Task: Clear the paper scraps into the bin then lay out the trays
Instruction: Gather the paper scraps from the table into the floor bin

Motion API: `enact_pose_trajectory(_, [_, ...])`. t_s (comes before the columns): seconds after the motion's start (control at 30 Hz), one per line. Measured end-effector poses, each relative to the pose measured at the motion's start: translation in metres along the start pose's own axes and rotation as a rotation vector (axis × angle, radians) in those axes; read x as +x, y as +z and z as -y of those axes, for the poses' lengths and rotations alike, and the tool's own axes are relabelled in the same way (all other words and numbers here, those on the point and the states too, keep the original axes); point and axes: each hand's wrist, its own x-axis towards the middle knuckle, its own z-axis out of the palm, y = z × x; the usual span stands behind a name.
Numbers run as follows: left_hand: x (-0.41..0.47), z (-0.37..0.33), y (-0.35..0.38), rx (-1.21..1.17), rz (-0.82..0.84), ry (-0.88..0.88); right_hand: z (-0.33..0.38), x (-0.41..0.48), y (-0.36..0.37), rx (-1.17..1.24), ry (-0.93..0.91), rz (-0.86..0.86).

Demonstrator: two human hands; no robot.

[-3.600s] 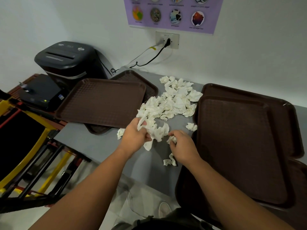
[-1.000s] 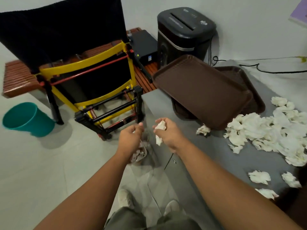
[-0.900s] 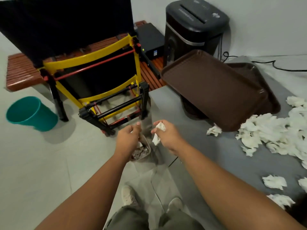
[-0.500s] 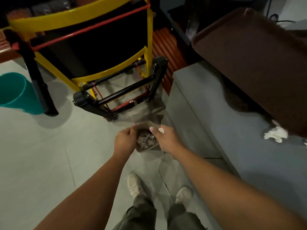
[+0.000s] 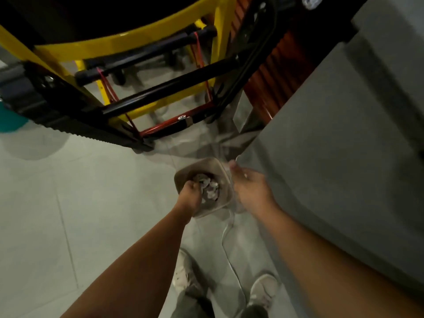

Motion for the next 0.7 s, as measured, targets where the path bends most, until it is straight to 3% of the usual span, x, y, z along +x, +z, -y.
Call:
enact_pose_trajectory(0.1, [0.034,0.021,0.011,0.063,-0.018,-0.054,-0.033,0.024,0.007,0.056,0.001,-0.015])
enact_pose_trajectory(0.17, [0.057,0.033,0.016,0.115,-0.025,-0.043,-0.051,0.035,0.01,-0.068,0.037,-0.037])
enact_pose_trajectory(0.33, [0.099,0.049,0.035,0.168,-0.027,-0.033,-0.093,0.049,0.017,-0.213,-0.111,-0.035])
enact_pose_trajectory(0.7, [0.096,0.087,0.028,0.435,-0.168,0.317,-0.127,0.082,0.055,-0.349,-0.082,0.029])
